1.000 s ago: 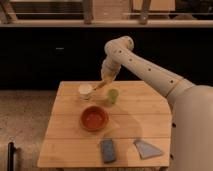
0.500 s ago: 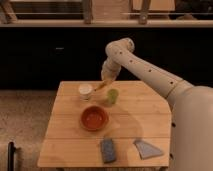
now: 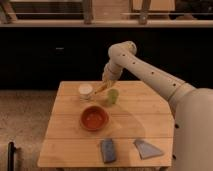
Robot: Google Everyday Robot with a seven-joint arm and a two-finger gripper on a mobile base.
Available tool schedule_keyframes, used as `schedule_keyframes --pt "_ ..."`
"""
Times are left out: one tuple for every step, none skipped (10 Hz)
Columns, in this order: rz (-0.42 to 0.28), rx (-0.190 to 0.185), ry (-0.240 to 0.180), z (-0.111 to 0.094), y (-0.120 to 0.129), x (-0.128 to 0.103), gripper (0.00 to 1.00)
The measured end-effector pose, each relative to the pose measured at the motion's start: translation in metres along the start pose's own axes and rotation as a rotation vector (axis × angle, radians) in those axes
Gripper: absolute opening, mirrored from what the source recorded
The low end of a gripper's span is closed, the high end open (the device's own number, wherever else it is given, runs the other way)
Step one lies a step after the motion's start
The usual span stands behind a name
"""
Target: Place banana in plastic cup
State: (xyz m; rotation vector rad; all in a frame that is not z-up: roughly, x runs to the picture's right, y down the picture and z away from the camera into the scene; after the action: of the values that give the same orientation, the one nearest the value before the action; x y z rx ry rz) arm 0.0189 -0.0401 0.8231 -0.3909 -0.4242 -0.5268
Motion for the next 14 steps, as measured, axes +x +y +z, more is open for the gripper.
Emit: schedule_keyframes --pt "0.014 -0.001 -0.004 0.002 0.004 0.002 0.00" --pt "0.032 -0.004 -0.010 0.006 0.009 0.006 0.00" --pt "0.046 -0.005 -0.018 0.010 0.013 0.009 0.00" --pt "0.058 -0.005 -0.027 0.012 0.014 0.012 0.00" --pt "0.066 -0.006 -0.036 0.016 0.016 0.015 0.00" --pt "0.075 -0.005 -0.045 0.020 0.017 0.020 0.00" --pt "0.082 -0.006 -0.051 0.023 0.016 0.023 0.00" --pt "0.086 -0.007 -0.058 0.025 0.015 0.025 0.00" --pt "0.091 -0.012 -0.065 0.029 0.015 0.028 0.00" --pt "0.096 -0.018 -0.073 0.032 0.013 0.030 0.00" --pt "0.103 -0.025 -0.076 0.034 0.014 0.032 0.02" --pt "0.110 -0.033 -0.079 0.037 0.016 0.035 0.10" --pt "0.119 -0.040 -0.082 0.038 0.019 0.037 0.21" --pt "0.130 -0.046 -0.083 0.039 0.022 0.039 0.31"
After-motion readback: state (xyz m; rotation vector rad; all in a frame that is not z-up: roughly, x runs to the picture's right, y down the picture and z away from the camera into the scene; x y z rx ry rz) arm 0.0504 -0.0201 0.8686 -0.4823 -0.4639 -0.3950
